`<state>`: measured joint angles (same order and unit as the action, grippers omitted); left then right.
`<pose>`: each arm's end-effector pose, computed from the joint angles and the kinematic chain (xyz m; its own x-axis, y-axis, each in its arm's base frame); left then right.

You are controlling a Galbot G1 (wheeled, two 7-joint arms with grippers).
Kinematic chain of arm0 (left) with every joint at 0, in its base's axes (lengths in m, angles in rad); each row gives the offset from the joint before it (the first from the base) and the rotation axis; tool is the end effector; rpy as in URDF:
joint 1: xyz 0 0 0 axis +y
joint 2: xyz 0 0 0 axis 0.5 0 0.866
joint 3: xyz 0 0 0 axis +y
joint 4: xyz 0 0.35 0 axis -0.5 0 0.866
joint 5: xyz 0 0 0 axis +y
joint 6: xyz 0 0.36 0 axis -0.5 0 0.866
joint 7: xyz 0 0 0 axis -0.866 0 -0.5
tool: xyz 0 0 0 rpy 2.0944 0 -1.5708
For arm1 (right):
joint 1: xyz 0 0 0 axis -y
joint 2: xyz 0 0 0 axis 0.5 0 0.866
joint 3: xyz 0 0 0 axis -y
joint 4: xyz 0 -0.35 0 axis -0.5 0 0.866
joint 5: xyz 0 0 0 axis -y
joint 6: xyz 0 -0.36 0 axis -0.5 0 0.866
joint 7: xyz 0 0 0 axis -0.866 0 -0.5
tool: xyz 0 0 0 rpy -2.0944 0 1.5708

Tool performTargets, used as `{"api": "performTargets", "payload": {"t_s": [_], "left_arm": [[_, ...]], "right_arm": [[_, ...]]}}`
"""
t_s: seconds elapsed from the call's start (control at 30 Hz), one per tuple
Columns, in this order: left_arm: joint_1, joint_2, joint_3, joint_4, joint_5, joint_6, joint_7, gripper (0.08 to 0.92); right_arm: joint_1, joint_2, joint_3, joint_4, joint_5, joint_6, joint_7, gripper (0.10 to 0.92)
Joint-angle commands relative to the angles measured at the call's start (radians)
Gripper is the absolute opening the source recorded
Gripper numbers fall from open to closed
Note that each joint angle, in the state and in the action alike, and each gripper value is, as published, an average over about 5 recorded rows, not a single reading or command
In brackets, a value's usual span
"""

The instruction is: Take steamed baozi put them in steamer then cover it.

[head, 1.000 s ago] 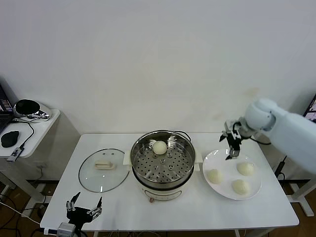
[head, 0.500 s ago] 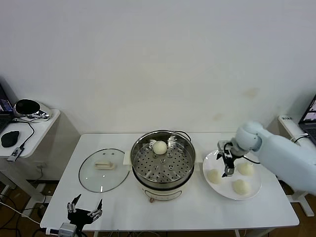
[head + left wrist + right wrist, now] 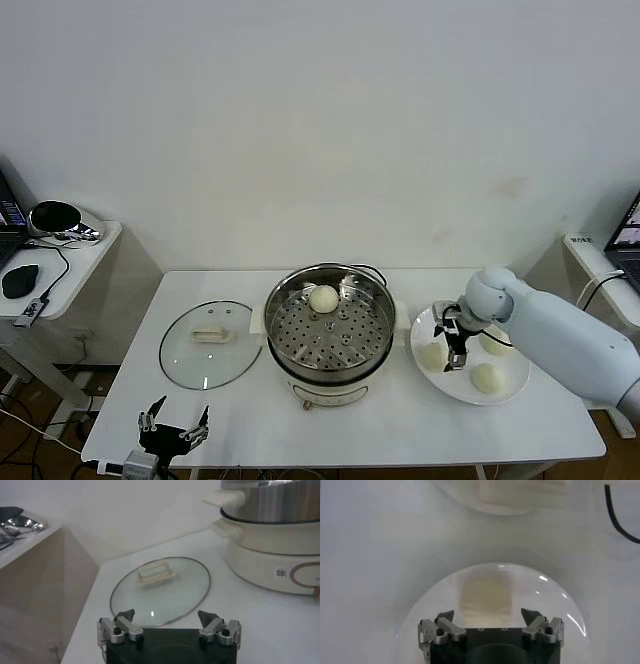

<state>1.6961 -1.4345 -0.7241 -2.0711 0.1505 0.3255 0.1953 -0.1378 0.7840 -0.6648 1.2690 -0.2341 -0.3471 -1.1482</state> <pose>0.1456 0.0864 -0.3202 -0.8799 -0.0323 0.4741 0.1171 0.9522 0.2822 0.5116 -0.0984 -0.2357 -0.1379 -0.0829 0.9870 -0.9884 -0.0519 -0.1425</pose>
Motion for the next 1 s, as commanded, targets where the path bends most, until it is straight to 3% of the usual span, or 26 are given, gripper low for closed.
{"api": "performTargets", "payload": {"t_s": [0.03,0.5,1.0], "left_arm": [[0.006,-0.002,0.012,0.006,0.008,-0.001,-0.002,0.823],[-0.003,-0.016,0.017,0.018,0.008,-0.002,-0.008,0.823],[-0.008,-0.016,0.018,0.018,0.008,-0.003,-0.008,0.823]], "right_arm": [[-0.017,0.031,0.010,-0.031,-0.018,0.002,0.010,0.823],[-0.007,0.023,0.006,-0.030,-0.012,-0.001,0.015,0.813],[0.039,-0.019,0.005,-0.003,0.045,-0.011,0.001,0.583]]}}
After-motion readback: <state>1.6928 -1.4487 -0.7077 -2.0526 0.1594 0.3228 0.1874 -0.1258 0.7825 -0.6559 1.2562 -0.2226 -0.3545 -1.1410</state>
